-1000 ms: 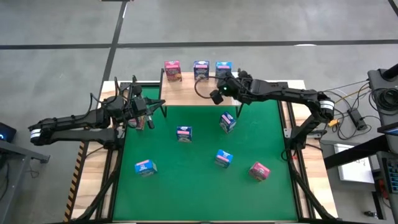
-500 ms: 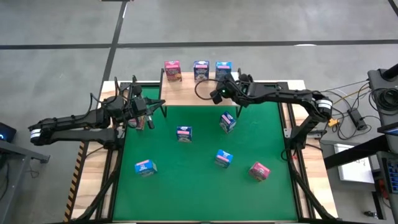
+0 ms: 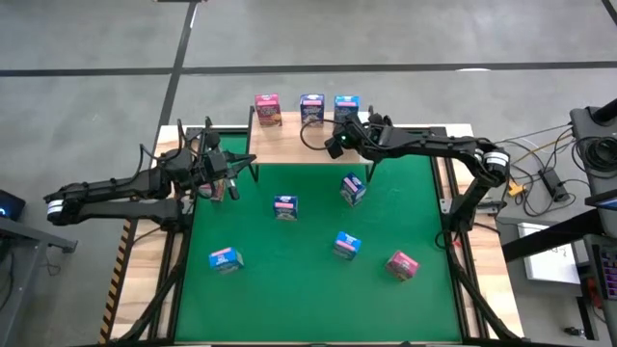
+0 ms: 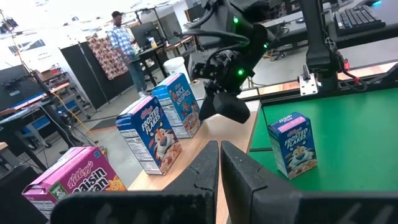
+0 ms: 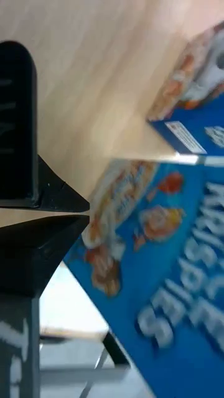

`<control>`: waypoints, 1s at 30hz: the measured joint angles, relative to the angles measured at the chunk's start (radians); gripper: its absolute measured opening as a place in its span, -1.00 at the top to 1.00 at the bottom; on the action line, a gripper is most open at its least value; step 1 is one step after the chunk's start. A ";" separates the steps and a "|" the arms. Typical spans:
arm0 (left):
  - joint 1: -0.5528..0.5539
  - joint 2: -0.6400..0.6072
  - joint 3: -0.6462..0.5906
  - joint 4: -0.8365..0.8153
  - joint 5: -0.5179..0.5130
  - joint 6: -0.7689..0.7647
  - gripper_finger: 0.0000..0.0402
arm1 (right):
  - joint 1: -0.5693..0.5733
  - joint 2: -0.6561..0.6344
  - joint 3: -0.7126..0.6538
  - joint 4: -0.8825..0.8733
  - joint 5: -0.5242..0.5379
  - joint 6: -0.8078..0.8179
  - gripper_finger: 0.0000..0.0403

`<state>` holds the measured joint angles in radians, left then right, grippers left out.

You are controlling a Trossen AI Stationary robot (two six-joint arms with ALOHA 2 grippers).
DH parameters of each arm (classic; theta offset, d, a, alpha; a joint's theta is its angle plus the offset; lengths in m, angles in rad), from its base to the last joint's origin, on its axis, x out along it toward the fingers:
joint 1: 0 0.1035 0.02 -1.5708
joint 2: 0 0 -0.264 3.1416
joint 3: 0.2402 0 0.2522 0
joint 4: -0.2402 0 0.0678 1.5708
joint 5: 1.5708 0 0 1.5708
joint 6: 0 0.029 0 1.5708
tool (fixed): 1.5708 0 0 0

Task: Stack cereal on shelf
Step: Put the top light blue cereal box on the shelf

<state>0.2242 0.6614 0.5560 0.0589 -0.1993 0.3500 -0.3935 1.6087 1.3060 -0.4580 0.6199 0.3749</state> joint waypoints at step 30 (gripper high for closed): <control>0.000 0.001 0.000 0.000 0.000 0.001 1.00 | -0.039 0.030 0.000 0.083 -0.018 -0.054 0.94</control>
<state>0.2242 0.6624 0.5560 0.0593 -0.1993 0.3508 -0.4328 1.6386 1.3060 -0.3748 0.6018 0.3214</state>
